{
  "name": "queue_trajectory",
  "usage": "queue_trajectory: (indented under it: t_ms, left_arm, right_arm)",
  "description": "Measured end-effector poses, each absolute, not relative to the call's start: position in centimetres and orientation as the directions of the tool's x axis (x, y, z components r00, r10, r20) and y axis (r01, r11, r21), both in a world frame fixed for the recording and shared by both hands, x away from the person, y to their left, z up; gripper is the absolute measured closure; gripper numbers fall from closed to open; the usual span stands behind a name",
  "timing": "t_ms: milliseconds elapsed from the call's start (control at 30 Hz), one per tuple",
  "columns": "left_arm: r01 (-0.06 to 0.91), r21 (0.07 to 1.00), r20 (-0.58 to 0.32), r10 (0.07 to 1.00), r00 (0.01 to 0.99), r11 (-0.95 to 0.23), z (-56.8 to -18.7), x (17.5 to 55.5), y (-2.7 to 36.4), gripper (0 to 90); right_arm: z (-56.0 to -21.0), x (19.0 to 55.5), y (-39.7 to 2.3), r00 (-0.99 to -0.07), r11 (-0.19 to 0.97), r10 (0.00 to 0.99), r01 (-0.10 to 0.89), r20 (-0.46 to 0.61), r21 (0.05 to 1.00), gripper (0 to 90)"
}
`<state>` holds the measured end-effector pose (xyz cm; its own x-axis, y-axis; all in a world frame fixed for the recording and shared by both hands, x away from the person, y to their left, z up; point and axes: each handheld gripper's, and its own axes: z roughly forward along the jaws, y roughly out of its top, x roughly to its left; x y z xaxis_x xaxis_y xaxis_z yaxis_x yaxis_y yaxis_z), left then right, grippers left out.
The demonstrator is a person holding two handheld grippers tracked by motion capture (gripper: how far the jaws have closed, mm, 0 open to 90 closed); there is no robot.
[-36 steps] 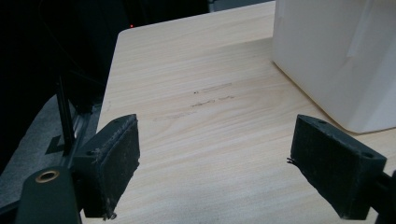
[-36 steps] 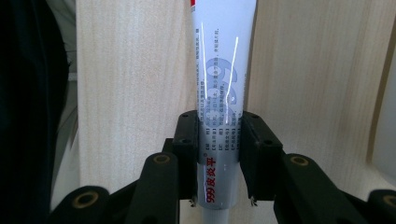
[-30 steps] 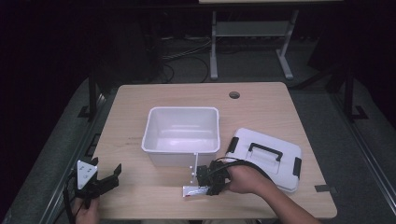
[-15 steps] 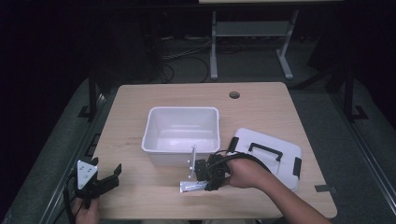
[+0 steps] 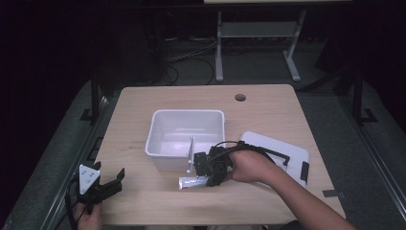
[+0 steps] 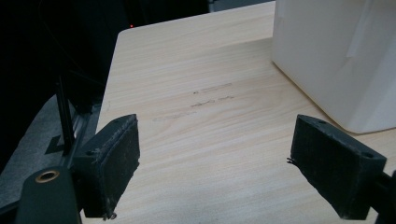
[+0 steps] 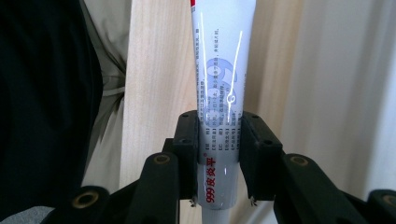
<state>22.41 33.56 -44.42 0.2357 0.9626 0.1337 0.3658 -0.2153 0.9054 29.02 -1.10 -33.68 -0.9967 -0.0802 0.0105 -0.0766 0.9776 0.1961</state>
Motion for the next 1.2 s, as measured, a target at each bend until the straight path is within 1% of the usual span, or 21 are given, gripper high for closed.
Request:
queue_trajectory:
  t_ms: [633,1200]
  left_arm:
    - [0.367,0.906,0.131,0.963,0.236,-0.213,-44.4,22.4,33.7,15.1]
    - [0.367,0.906,0.130,0.964,0.233,-0.211,-44.4,22.3,33.7,15.0]
  right_arm:
    - [-28.0,30.9,-0.1,-0.997,0.975,-0.065,-0.073,-0.045,0.210,69.3]
    - [-27.3,33.6,0.4,-0.998,0.979,-0.022,-0.032,-0.054,0.200,69.4]
